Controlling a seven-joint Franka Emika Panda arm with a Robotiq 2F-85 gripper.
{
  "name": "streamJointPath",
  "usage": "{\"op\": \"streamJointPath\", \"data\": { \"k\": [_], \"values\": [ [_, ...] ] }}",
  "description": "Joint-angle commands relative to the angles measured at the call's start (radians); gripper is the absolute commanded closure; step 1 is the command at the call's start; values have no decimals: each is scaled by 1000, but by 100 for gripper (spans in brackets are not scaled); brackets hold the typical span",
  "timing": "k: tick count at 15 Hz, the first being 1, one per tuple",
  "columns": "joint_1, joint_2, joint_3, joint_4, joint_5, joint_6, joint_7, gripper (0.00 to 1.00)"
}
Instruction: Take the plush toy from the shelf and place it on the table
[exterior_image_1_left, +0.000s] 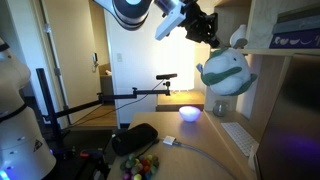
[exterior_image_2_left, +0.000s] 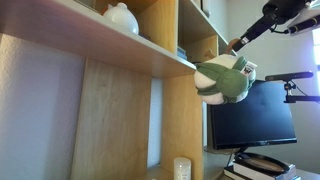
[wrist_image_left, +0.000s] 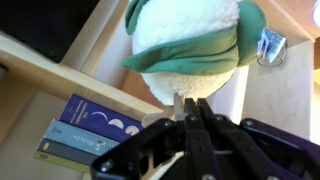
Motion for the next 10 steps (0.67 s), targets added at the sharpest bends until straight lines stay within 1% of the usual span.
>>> {"op": "streamJointPath", "data": {
  "k": [1, 2, 4, 5, 6, 7, 8, 9, 10],
  "values": [
    [50, -24, -51, 39, 67, -115, -83, 68],
    [44, -18, -52, 52, 62, -136, -85, 63],
    [54, -20, -62, 72, 76, -176, -107, 47],
    [47, -16, -58, 84, 66, -190, -100, 38],
    [47, -16, -59, 94, 64, -204, -107, 32],
    [43, -12, -56, 103, 59, -207, -98, 25],
    [55, -16, -62, 106, 77, -212, -114, 16],
    [43, -9, -55, 118, 56, -212, -95, 10],
    [45, -7, -56, 125, 59, -213, -96, 2]
  ]
}}
